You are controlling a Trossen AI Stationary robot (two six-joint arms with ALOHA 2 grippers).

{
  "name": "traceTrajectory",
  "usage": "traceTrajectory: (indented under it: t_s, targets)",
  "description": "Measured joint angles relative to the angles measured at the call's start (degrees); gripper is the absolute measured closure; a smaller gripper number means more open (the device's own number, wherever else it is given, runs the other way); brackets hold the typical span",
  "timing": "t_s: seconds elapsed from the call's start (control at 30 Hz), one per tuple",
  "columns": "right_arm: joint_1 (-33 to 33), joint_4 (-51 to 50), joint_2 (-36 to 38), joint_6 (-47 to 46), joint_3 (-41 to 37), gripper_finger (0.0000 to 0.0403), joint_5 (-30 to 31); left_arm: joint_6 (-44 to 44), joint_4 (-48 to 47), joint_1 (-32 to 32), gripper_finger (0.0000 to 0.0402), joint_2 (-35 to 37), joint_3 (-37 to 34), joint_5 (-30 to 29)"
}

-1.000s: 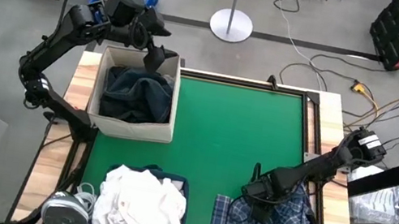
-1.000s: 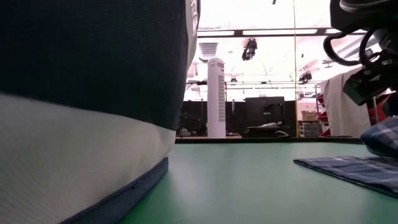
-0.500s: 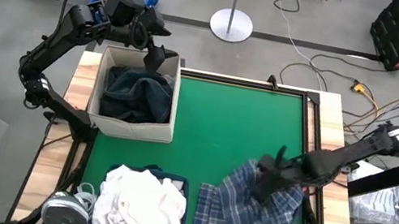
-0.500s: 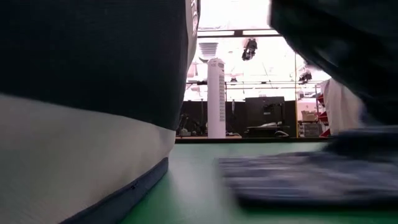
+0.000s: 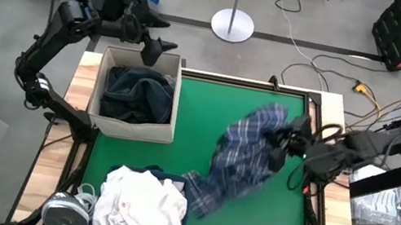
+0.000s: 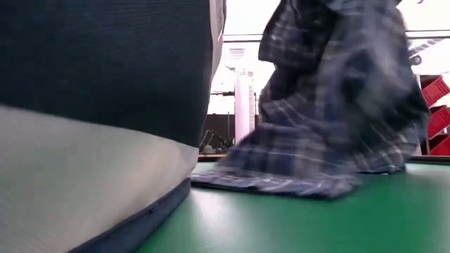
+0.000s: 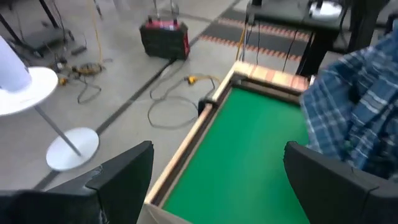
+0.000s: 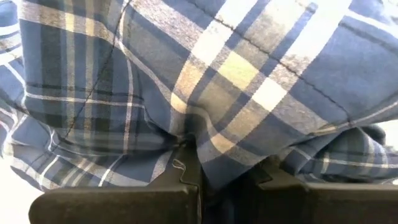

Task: Sort clothes
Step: Put the blue striped long-sleeve polo into the white laundry organizer

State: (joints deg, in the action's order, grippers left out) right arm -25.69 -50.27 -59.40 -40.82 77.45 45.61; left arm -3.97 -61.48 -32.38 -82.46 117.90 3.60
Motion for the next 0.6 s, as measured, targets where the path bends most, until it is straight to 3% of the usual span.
traceTrajectory:
  t_s: [0.1, 0.37, 0.6]
  targets:
    - [2.0, 1.1, -2.2, 10.2, 6.4, 0.037, 3.8, 0.0, 0.0, 0.0, 0.0068, 0.0, 3.9, 0.0]
    - [10.7, 16.4, -8.2, 35.2, 18.6, 0.037, 3.8, 0.0, -2.6, 0.0, 0.0068, 0.1, 13.1, 0.0]
    - [16.7, 32.8, -14.9, 51.3, 28.3, 0.037, -6.3, 0.0, -6.7, 0.1, 0.0068, 0.1, 16.5, 0.1]
